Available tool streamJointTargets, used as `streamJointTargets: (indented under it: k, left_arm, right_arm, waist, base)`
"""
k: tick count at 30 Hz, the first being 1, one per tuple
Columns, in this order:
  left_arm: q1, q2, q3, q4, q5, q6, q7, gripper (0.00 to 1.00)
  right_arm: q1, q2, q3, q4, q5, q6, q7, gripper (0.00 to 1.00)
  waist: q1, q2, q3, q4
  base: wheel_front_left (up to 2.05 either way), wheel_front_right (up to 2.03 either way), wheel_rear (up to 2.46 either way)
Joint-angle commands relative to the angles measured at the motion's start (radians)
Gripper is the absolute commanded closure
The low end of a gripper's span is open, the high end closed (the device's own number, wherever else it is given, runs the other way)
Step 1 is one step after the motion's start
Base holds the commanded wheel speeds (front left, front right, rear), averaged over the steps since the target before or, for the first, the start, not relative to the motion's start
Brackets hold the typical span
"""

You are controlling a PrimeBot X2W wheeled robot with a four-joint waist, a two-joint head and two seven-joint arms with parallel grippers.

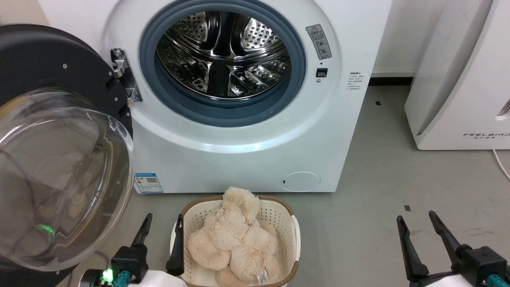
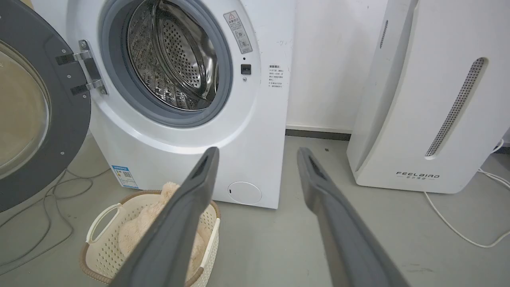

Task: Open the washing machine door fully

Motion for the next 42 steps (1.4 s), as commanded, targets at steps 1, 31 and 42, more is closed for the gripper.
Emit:
streamJointTargets:
  k: [1,31,42]
  left_arm:
    - [-0.005,0.005,0.0,0.0,-0.006,0.005,-0.005,0.0]
    - [0.001,-0.012,0.022,-0.044,0.027,-0.005,0.052,1.0]
    - [0.001,-0.018,0.032,-0.064,0.039,-0.009,0.074,1.0]
  right_arm:
    - [0.016,0.002,0.002,-0.002,0.007,-0.001,0.001,0.0]
    - [-0.026,0.0,0.012,0.01,-0.007,0.0,0.021,1.0]
    - [-0.037,0.001,0.018,0.014,-0.012,0.0,0.031,1.0]
  waist:
    - [0.0,0.0,0.001,0.001]
    - [0.0,0.0,0.002,-0.002]
    - [0.0,0.0,0.003,-0.003]
  base:
    - [0.0,0.0,0.0]
    - [0.0,0.0,0.0]
    - [0.0,0.0,0.0]
